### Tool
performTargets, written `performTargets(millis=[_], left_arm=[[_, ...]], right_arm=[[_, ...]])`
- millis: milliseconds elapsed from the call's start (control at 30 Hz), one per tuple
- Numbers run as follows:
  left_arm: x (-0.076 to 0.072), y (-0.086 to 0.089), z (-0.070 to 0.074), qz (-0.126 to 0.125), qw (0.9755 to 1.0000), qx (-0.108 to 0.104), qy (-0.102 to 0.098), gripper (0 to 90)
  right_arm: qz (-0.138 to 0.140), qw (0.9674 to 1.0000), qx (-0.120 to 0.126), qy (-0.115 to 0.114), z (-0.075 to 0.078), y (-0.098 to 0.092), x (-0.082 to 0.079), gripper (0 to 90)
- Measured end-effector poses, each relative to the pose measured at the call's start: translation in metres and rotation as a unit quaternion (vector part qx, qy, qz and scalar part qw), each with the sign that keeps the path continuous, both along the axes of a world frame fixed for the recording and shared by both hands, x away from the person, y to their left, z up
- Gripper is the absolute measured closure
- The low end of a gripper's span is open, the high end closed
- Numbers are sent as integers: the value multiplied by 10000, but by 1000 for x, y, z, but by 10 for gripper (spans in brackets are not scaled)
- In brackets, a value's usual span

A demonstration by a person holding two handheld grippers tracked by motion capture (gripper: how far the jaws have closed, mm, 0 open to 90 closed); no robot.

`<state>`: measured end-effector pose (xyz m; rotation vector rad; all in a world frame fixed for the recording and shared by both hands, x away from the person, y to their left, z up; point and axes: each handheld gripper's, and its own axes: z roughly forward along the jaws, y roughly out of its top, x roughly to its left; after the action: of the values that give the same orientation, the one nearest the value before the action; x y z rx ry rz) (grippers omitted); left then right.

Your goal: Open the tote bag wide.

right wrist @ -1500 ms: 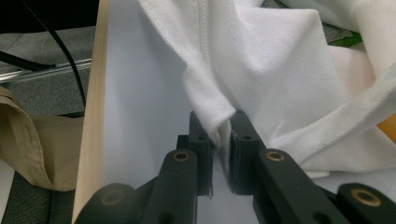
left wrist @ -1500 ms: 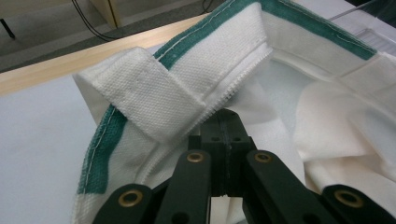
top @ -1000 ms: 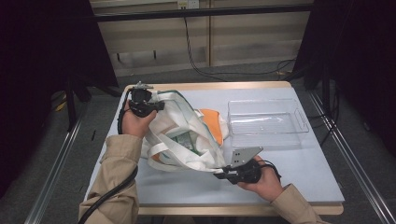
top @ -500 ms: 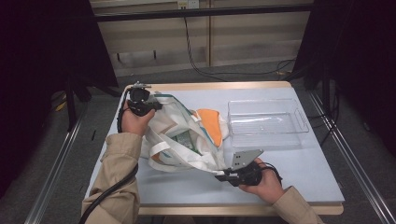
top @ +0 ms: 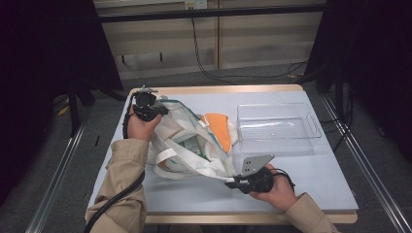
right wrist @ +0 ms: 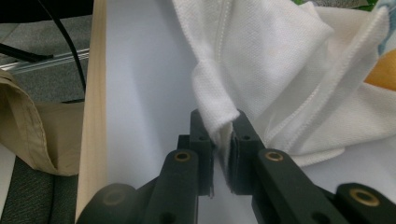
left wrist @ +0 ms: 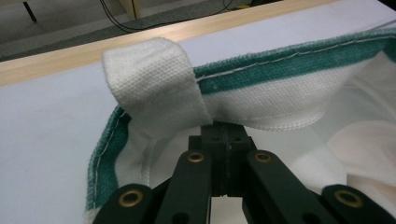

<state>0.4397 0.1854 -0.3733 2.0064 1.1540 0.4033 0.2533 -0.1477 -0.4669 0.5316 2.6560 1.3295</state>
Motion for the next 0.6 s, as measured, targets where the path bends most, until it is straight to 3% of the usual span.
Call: performTargets(millis=[167, 200, 267, 333, 400, 433, 567, 600], left_arm=[[-4, -1, 0, -108, 9999, -58, 28, 900], [-4, -2, 0, -76, 9998, -183, 39, 900], [-6, -1, 2, -234, 9997, -97, 23, 898], [-9, -3, 3, -263, 9996, -94, -28, 891], [-10, -3, 4, -320, 9994, -138, 13, 866], [-11, -6, 2, -225, 9994, -277, -8, 851], [-13, -3, 1, -302, 9992, -262, 20, 833], [-15, -3, 1, -331, 9991, -258, 25, 827]], right_arm=[[-106, 9998, 96, 143, 0, -1, 1, 799], [-120, 9997, 113, 196, 1, -2, 1, 782], [-194, 9993, 128, 295, 3, -3, 3, 724], [-92, 9995, 172, 246, 7, -5, 3, 704], [-175, 9996, 145, 177, 12, -6, 3, 644], [-206, 9995, 146, 212, 14, -7, 3, 611], [-278, 9993, 107, 245, 21, -9, 5, 530], [-329, 9991, 113, 224, 22, -9, 5, 472]])
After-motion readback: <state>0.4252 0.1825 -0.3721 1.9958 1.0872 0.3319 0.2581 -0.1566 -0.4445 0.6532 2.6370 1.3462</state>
